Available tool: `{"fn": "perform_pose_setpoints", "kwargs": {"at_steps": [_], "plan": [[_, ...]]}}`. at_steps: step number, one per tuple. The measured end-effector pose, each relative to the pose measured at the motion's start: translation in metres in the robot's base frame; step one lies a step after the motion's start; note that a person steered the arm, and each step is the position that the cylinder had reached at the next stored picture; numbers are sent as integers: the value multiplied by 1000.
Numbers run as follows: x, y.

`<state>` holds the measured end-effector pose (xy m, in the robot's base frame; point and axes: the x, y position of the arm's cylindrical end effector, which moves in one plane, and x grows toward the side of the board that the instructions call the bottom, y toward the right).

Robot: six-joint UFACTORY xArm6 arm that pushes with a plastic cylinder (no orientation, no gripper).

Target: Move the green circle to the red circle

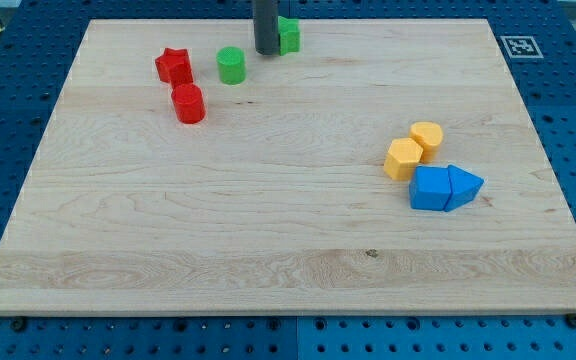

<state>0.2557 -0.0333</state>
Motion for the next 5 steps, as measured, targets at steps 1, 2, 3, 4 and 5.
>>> {"fn": "perform_pose_setpoints", "kwargs": {"at_steps": [1, 2, 3, 4, 5], "plan": [[5, -10], [12, -36], [24, -44], [53, -44], [73, -62]]}}
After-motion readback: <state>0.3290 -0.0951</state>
